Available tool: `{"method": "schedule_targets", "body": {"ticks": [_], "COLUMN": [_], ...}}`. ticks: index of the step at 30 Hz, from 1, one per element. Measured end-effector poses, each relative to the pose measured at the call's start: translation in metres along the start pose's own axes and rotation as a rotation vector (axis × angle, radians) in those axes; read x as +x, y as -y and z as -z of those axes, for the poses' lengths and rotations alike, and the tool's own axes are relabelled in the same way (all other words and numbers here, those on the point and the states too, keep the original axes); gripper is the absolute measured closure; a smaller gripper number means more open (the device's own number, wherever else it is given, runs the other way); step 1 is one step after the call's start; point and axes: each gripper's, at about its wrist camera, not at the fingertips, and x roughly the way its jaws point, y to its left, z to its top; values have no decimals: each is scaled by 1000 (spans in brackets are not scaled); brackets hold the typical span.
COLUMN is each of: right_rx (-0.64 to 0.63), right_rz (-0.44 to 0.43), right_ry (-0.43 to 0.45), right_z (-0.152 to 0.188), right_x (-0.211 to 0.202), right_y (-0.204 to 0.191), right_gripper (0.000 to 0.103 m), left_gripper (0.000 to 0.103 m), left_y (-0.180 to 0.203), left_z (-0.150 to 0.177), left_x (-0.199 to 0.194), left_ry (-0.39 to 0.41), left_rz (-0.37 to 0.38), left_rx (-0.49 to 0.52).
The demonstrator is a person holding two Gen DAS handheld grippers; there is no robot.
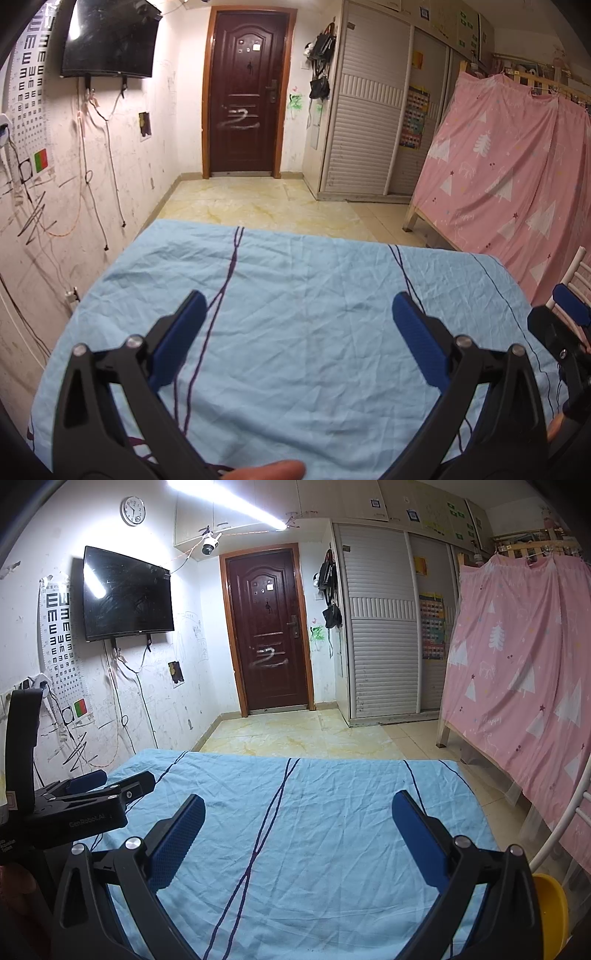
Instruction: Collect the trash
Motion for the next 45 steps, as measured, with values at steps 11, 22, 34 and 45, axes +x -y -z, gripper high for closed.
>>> {"method": "schedule_targets", "body": {"ticks": [11,22,34,45], "right_rx": [-3,-2,-3,-3], "right_rz": [1,1,1,1], "right_ry": [0,-1,-2,-3], "right_z": [2,2,1,1], "right_x": [0,-1,0,-1], "right_y": [2,3,2,2], "right_gripper": [9,9,9,9], "left_gripper": [7,7,7,7], "left_y": [0,0,0,0], "left_z": [0,0,0,0], "left_x": [0,0,-1,-1], "left_ry": [0,1,2,0], "left_rz": [0,0,5,2], "left_rx": [1,2,2,5]}}
